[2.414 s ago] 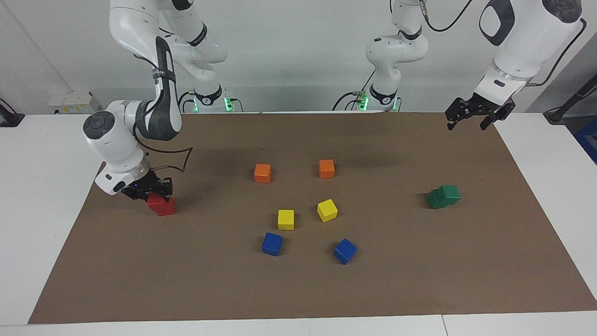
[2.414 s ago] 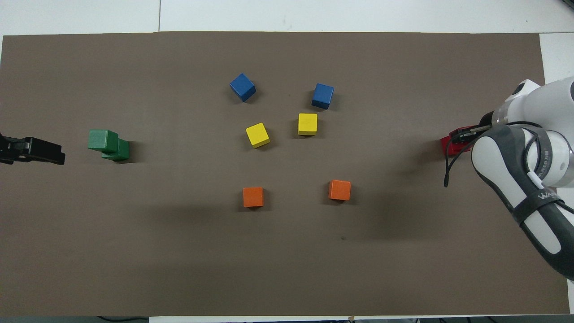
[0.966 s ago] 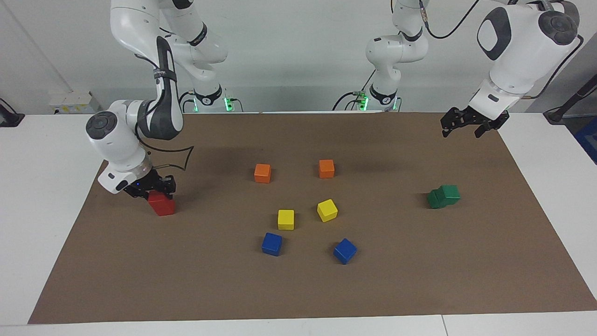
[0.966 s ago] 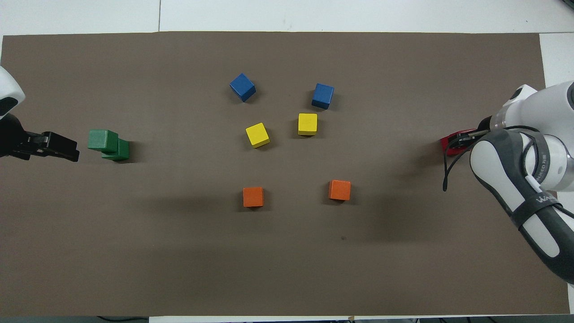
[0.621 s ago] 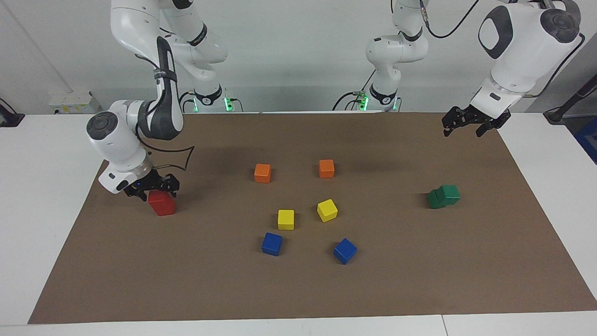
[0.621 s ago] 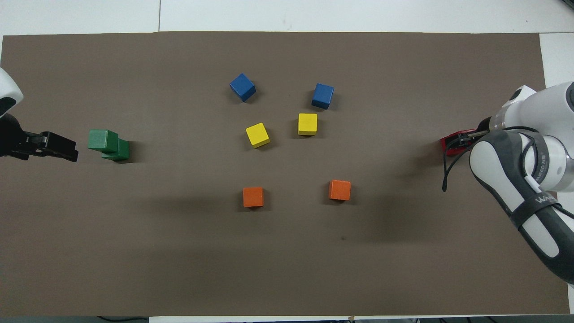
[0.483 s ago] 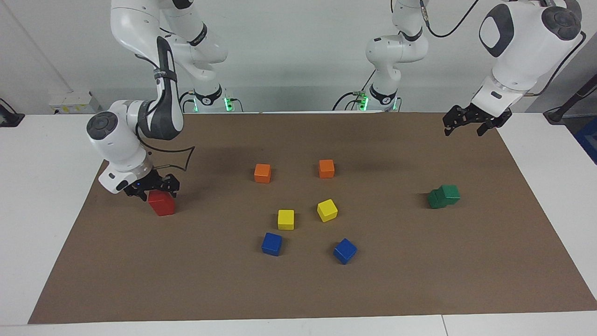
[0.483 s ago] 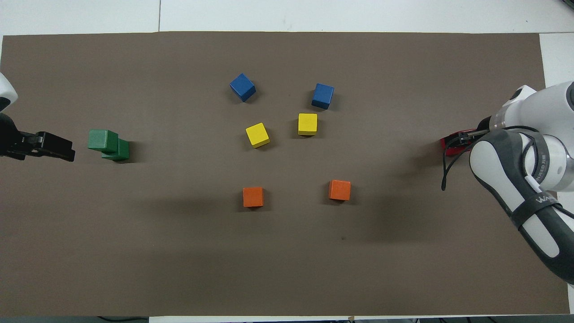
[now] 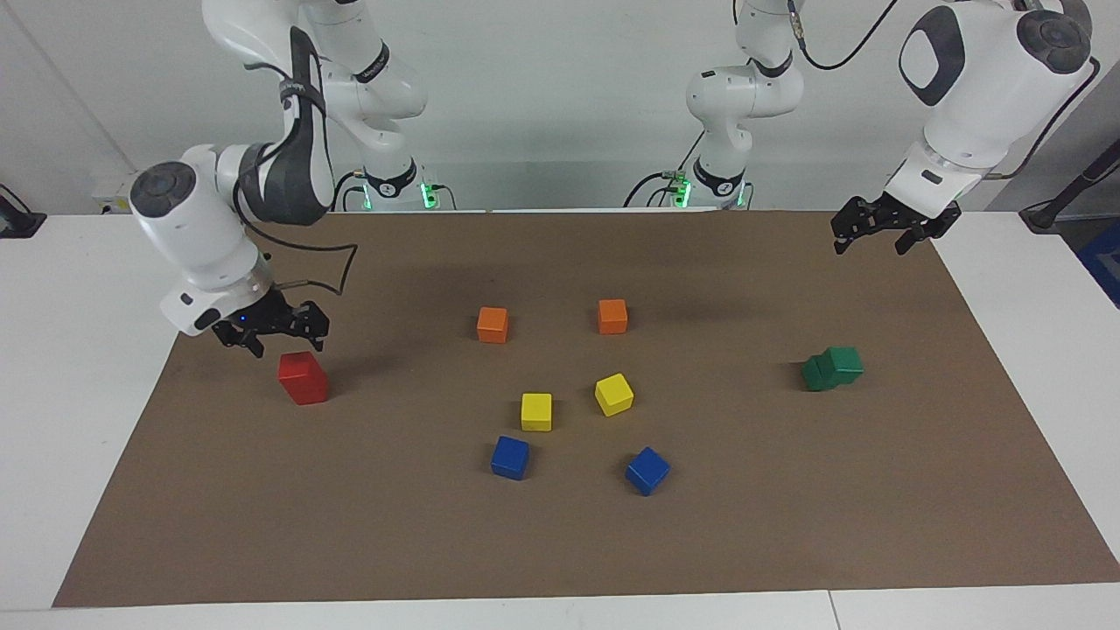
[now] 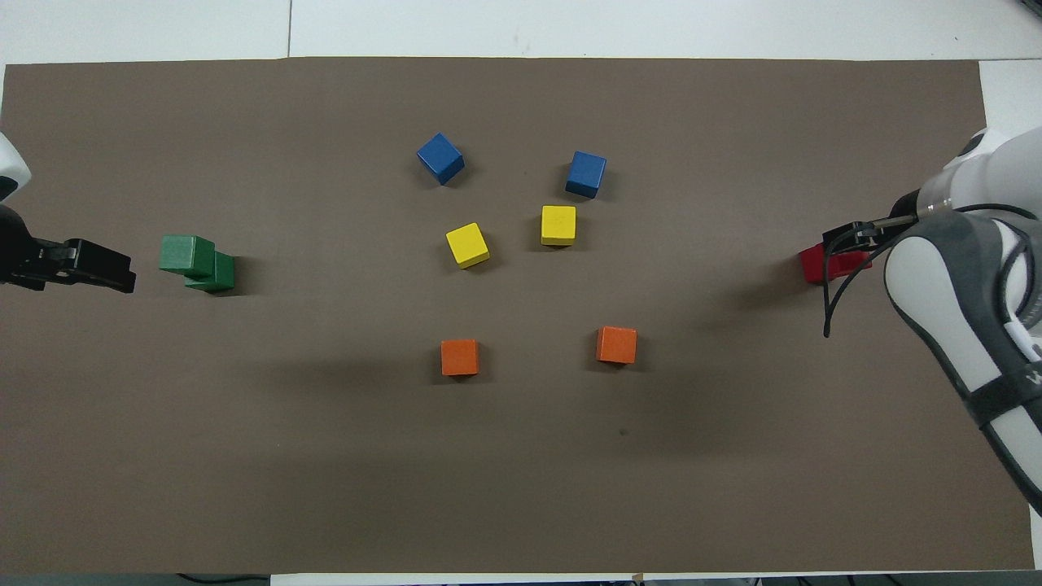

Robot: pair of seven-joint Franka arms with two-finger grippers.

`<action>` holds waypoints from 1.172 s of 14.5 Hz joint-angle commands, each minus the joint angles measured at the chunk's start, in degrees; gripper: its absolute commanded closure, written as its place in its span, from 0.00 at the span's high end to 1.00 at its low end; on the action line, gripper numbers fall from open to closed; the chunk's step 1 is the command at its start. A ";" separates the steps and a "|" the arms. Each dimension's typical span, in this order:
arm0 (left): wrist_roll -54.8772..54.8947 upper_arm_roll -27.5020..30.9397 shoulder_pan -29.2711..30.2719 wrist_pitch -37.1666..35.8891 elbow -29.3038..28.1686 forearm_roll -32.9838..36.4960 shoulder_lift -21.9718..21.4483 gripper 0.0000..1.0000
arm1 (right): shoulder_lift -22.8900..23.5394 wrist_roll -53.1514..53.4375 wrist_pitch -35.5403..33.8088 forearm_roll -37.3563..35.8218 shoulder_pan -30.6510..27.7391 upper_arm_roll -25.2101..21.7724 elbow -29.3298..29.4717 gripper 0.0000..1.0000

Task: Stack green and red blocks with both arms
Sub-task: 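Open the right gripper and withdraw it from the red stack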

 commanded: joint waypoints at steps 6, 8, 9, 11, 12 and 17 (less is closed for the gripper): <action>0.38 0.38 -0.11 -0.80 0.50 -0.33 -0.44 1.00 | -7.75 2.10 -18.66 0.49 -0.45 -0.19 8.35 1.00; 0.38 0.38 -0.11 -0.80 0.50 -0.33 -0.44 1.00 | -6.17 2.46 -24.82 0.40 -1.15 -0.19 13.36 1.00; 0.38 0.38 -0.11 -0.71 0.50 -0.33 -0.44 1.00 | -5.46 2.46 -25.89 0.49 -1.41 -0.27 14.08 1.00; 0.38 0.38 -0.11 -0.80 0.50 -0.33 -0.44 1.00 | -5.80 2.80 -25.82 0.40 -1.85 -0.27 13.30 1.00; 0.38 0.38 -0.11 -0.80 0.50 -0.33 -0.44 1.00 | -5.89 3.50 -25.90 0.40 -1.85 -0.19 13.21 1.00; 0.38 0.38 -0.11 -0.80 0.50 -0.33 -0.44 1.00 | -6.07 3.78 -26.70 0.31 -1.76 -0.27 13.21 1.00</action>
